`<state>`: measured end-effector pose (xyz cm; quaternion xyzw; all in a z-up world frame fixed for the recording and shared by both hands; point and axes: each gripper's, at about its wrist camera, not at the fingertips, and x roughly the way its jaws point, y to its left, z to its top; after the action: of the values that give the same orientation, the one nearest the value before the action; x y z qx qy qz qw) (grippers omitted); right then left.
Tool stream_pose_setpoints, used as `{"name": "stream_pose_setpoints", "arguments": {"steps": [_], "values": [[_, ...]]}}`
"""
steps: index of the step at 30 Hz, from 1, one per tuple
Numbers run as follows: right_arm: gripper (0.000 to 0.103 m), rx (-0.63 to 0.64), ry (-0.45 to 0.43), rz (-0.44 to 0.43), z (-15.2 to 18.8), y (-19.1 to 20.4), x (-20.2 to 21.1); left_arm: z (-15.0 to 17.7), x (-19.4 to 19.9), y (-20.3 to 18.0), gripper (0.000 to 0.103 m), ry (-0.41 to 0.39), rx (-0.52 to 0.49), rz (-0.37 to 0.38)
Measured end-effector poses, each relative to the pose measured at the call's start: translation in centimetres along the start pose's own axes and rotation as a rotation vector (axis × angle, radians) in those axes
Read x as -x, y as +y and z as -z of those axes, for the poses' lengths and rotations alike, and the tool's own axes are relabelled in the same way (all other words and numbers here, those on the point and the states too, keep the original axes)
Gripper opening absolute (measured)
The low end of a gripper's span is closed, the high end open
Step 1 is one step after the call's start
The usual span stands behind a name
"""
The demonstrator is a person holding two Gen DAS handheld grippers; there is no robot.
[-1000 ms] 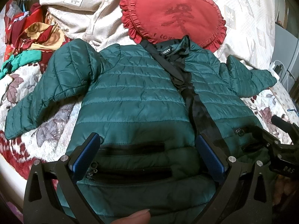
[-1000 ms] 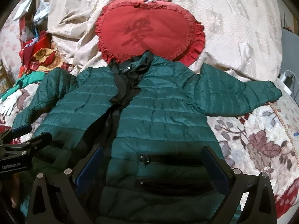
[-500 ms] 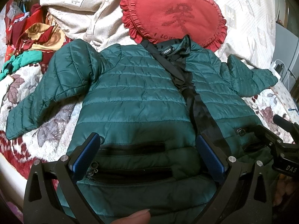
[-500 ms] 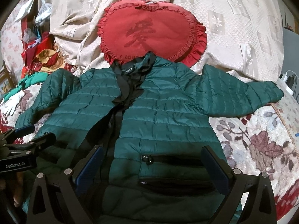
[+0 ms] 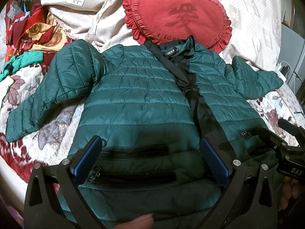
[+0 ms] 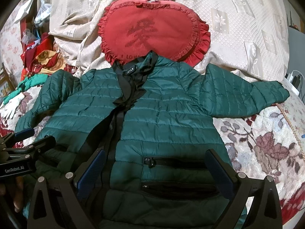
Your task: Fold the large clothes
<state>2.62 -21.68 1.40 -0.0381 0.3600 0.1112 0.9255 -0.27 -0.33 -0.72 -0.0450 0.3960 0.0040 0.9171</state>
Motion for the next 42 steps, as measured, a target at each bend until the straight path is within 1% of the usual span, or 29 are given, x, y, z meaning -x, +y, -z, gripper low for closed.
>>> {"name": "stream_pose_setpoints", "arguments": {"steps": [27,36,37,42], "values": [[0.102,0.001,0.001,0.0,0.09,-0.1,-0.15,-0.12,-0.04,0.2,0.103,0.002,0.001,0.001],[0.102,-0.002,-0.002,-0.001,-0.01,-0.14,-0.03,0.51,0.16,-0.19,0.103,0.019,-0.004,-0.008],[0.102,-0.002,-0.003,-0.001,0.03,-0.17,-0.06,0.29,0.01,0.28,0.103,0.02,-0.003,-0.008],[0.102,-0.015,-0.01,-0.008,0.3,-0.43,0.07,0.07,-0.17,0.3,0.103,0.025,-0.011,-0.018]]}}
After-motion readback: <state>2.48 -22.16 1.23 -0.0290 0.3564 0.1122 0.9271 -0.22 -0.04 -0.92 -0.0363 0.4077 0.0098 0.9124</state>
